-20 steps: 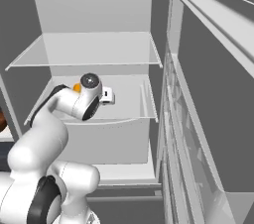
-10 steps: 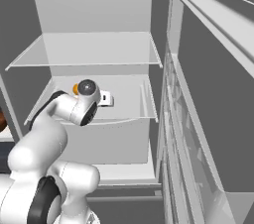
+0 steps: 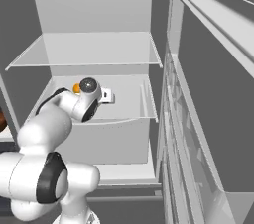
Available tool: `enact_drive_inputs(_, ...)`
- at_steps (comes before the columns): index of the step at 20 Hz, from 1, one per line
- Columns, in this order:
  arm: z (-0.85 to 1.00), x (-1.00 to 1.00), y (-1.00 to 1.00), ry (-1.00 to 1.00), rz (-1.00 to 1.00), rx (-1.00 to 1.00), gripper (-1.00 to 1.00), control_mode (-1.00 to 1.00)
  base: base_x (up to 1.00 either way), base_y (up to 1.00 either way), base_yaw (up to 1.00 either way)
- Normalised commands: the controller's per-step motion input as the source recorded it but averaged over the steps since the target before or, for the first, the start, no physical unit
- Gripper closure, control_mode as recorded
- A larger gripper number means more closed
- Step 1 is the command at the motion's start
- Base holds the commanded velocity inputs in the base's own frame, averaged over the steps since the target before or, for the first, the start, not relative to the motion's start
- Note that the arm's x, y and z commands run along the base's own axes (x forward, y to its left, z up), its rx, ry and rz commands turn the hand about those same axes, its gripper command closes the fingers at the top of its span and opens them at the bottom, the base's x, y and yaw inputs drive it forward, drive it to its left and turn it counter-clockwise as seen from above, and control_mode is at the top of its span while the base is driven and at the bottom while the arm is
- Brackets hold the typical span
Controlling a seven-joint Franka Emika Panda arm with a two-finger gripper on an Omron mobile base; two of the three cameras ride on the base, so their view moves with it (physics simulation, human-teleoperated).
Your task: Grab a lemon wedge from the fridge and one ice cube from the ice bowl, and put them in the glass of lemonade.
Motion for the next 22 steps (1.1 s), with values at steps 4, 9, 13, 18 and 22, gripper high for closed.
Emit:
enact_drive_inputs(4,-0.01,0.24,0.0,0.0,0.0,0.0,-1.0,-1.0,0.0,0.0,0.0)
enact_drive_inputs(9,-0.08,0.27,0.0,0.0,0.0,0.0,-1.0,-1.0,0.0,0.0,0.0)
enact_drive_inputs(13,-0.21,0.0,0.0,0.0,0.0,0.0,-1.0,-1.0,0.0,0.0,0.0)
enact_drive_inputs(18,-0.25,0.0,0.0,0.0,0.0,0.0,-1.0,-1.0,0.0,0.0,0.0)
enact_drive_inputs(22,-0.18,0.0,0.0,0.0,0.0,0.0,-1.0,-1.0,0.0,0.0,0.0)
